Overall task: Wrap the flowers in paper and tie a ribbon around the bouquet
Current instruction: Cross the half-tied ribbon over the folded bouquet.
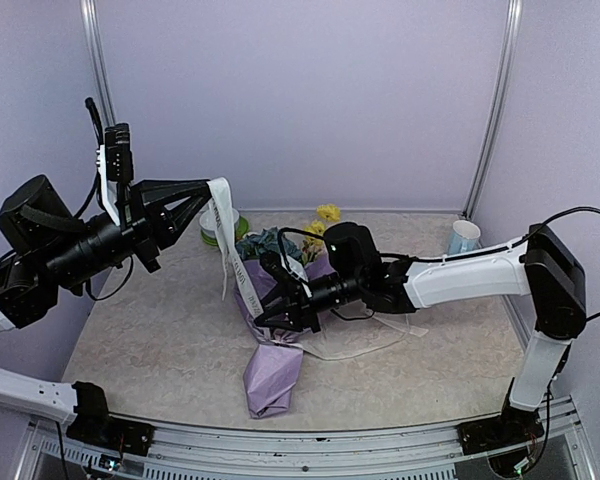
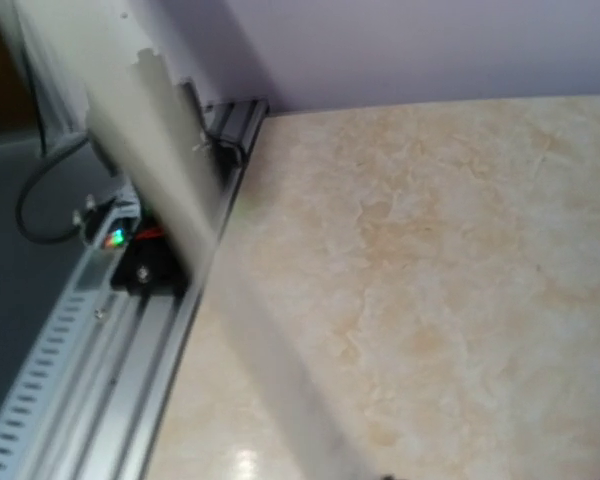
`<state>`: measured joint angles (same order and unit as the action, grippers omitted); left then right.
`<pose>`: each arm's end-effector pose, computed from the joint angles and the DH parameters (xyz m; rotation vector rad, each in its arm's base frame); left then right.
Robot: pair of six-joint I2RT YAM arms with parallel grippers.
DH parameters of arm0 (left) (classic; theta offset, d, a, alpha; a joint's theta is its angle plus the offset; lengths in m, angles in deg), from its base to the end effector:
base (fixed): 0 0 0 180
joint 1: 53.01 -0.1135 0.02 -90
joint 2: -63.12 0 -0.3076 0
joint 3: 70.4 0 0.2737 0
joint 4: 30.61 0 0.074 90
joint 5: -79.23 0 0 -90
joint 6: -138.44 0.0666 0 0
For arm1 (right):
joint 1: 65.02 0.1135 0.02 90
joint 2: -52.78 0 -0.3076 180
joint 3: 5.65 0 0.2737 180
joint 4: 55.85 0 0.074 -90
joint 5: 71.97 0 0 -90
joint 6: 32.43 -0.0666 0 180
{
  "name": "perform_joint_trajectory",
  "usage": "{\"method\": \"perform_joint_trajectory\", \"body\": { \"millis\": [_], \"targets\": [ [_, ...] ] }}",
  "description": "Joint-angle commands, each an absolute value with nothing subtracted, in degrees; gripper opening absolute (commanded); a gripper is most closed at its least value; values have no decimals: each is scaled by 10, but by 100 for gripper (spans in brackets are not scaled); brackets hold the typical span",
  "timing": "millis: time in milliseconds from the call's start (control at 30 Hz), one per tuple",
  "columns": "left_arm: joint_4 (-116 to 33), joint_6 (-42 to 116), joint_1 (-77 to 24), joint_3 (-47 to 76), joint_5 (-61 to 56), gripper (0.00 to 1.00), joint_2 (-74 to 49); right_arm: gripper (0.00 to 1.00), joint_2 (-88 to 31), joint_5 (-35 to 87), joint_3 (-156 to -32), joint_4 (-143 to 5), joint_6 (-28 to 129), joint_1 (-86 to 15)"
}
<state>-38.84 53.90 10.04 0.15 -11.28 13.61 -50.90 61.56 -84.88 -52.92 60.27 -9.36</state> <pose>0.0970 -0.1894 0.4769 0.7799 1.1591 -0.8376 0.2192 0.4021 0.2542 -1.4547 1.4864 1.3264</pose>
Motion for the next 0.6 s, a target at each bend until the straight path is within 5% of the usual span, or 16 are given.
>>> {"method": "perform_joint_trajectory", "body": {
  "millis": [0,67,233,367,567],
  "targets": [
    [-386,544,103,9,-125,0,138,13,-521,584,-861,-481,570,-85],
    [-390,539,102,6,-138,0,139,0,-510,581,-849,-467,569,-85],
    [-411,515,81,-4,-186,0,135,0,-488,591,-826,-466,565,-85],
    [-478,437,-46,-26,-242,1,118,0,-458,625,-803,-483,560,-86],
    [-474,319,-239,-225,-184,32,117,0,-407,693,-757,-497,548,-86]
  ]
}}
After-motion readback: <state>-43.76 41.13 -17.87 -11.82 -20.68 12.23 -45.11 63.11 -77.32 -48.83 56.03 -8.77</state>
